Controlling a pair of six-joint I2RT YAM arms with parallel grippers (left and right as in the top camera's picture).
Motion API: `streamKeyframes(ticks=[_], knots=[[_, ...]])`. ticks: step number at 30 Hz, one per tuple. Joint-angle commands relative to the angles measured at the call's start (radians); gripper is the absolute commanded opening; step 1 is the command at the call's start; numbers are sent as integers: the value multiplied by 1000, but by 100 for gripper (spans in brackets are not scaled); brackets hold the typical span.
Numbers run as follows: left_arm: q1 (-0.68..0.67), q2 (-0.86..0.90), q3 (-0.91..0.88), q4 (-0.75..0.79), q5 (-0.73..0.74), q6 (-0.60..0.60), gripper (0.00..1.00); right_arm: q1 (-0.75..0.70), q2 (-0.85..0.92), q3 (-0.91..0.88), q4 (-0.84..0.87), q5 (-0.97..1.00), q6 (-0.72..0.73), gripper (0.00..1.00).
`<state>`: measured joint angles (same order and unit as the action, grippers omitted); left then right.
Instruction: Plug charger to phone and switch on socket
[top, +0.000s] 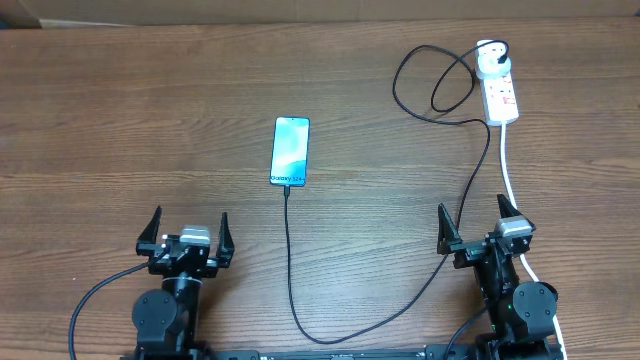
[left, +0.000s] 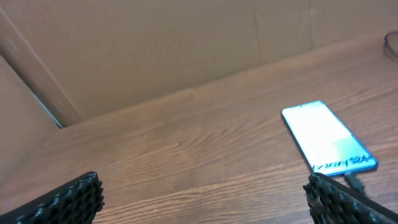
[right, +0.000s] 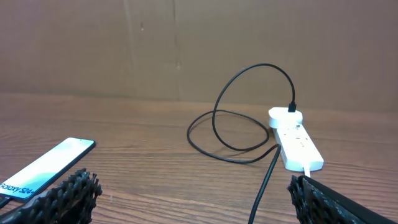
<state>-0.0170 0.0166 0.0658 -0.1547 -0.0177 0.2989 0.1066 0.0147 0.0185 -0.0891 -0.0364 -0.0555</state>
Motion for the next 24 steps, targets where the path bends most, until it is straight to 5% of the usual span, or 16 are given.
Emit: streamKeyframes(ticks=[1,24], knots=[[10,-13,-50,56,8,75,100,5,-12,-10,6,10,2,100],[10,-12,-61,79,9,74,99,5,-12,-10,6,10,2,100]])
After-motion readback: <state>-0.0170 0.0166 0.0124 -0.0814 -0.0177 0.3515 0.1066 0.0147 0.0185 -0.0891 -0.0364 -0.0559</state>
